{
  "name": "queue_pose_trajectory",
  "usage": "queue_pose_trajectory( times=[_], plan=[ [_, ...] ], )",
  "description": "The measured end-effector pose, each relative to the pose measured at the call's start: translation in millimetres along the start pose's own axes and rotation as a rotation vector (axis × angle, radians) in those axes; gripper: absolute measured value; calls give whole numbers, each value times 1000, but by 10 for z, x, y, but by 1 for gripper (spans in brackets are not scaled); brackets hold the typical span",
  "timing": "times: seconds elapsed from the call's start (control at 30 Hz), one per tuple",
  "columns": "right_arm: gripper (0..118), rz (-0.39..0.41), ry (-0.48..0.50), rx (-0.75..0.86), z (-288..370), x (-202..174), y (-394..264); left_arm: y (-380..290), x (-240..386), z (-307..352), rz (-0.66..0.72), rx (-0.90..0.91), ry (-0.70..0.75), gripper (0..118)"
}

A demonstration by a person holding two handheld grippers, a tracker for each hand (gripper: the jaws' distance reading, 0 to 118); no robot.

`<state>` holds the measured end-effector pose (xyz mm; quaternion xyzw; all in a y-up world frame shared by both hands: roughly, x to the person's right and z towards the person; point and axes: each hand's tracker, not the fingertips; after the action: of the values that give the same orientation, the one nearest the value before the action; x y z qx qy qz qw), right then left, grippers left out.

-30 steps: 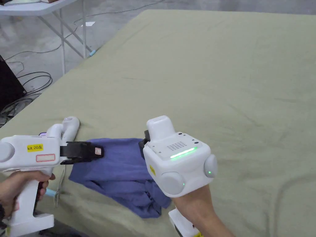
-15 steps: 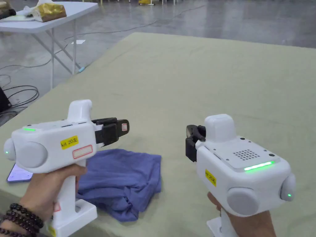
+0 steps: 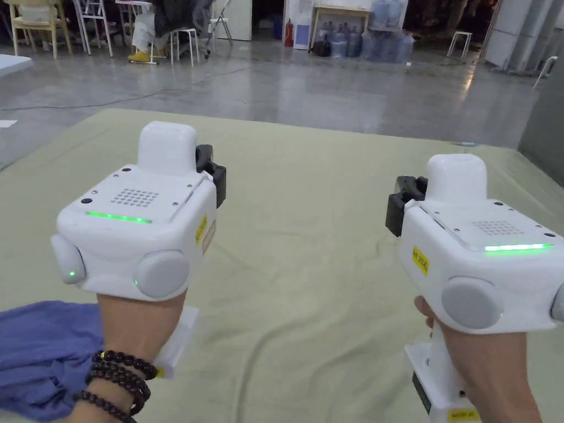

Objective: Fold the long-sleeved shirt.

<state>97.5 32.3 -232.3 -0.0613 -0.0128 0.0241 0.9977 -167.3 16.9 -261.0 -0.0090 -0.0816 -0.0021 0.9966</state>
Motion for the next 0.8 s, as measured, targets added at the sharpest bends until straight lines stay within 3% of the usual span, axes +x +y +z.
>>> queue_pose_trajectory(
  times=[0.17,0.6,0.8],
  plan=[
    [0,21,-117,63,316,281,-265,-407,238,193,-24,26,11,0],
    [0,0,-225,56,803,337,-1031,-1058,298,857,-18,-22,10,0],
    [0,-7,-233,22,762,341,-1163,-1245,271,852,-9,-77,-4,0]
  ],
)
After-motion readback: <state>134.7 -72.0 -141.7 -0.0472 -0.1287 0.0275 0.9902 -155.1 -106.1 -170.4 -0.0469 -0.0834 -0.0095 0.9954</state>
